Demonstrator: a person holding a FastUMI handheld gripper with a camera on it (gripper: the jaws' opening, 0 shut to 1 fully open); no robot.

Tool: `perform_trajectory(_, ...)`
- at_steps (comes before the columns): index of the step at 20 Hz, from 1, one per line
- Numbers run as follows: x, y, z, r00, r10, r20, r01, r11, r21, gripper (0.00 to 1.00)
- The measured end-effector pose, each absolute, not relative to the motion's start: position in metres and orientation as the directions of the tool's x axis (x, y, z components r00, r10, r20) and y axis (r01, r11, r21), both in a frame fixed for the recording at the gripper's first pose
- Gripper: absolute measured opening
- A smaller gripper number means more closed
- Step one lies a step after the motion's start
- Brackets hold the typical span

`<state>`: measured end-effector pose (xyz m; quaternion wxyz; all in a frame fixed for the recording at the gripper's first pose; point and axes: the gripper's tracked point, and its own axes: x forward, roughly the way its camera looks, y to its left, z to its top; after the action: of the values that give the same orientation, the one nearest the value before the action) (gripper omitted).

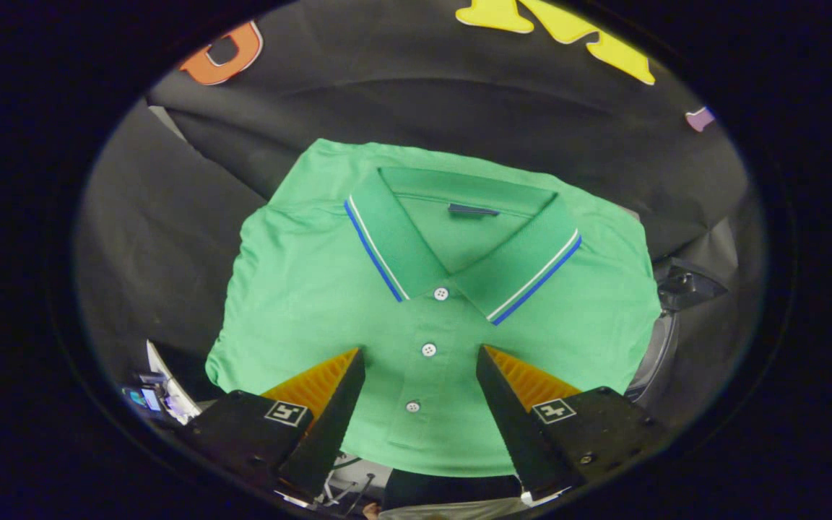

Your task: Put the clothes into the washing machine and then close the washing machine lid.

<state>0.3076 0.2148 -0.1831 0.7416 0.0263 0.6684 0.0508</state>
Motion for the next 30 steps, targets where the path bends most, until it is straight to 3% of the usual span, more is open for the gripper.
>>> perform_trajectory(5,0.304,0.216,-0.187,0.022,0.033,-0.999,-0.091,0.995,0.031,0.96)
perform_trajectory(9,0.304,0.213,-0.185,-0.002,0.030,-1.000,-0.061,0.998,0.030,0.91)
perform_trajectory(10,0.306,0.212,-0.186,-0.005,0.027,-1.000,-0.060,0.998,0.027,0.86)
perform_trajectory(13,0.313,0.210,-0.186,0.010,0.029,-1.000,-0.057,0.998,0.028,0.37)
perform_trajectory(19,0.313,0.206,-0.181,0.002,0.076,-0.997,-0.010,0.997,0.076,0.09)
perform_trajectory(30,0.330,0.183,-0.125,0.132,0.146,-0.981,0.030,0.988,0.151,0.07)
